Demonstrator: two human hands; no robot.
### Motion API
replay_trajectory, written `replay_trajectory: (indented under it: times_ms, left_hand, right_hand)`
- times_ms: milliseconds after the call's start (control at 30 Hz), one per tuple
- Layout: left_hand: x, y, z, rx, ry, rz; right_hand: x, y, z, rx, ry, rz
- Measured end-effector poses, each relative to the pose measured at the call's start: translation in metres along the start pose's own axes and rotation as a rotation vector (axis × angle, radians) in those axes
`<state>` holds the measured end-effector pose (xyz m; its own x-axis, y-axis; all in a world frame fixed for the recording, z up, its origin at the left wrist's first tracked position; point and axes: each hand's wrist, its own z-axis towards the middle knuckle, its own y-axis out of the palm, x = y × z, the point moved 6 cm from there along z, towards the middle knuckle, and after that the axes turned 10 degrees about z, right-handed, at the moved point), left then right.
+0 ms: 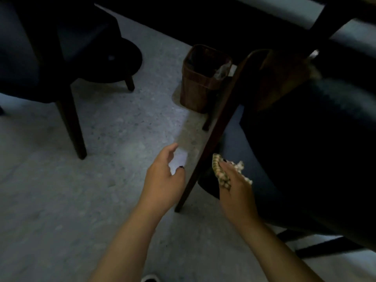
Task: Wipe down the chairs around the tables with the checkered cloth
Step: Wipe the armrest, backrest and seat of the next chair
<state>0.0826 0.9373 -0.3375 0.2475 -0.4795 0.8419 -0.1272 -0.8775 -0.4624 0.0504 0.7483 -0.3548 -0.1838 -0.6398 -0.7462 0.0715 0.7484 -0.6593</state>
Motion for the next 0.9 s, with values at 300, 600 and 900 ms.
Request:
replay_trajectory:
  times_ms: [300, 600, 900]
  left_hand:
    - [0.133, -0.105, -0.048, -0.077, -0.07, -0.059]
    - [0.282, -0.129, -0.064, -0.089, -0.06, -0.122]
    - [0.349, -0.01, -0.045, -0.29, -0.053, -0.013]
  right_hand:
    - [-0.202, -0.075, -0.049, -0.026, 0.155, 0.479]
    - [-0.304, -0.241, -0.05, 0.183, 0.24, 0.867]
    - [-0.204, -0.372, 0.003, 0.168, 0.472, 0.843]
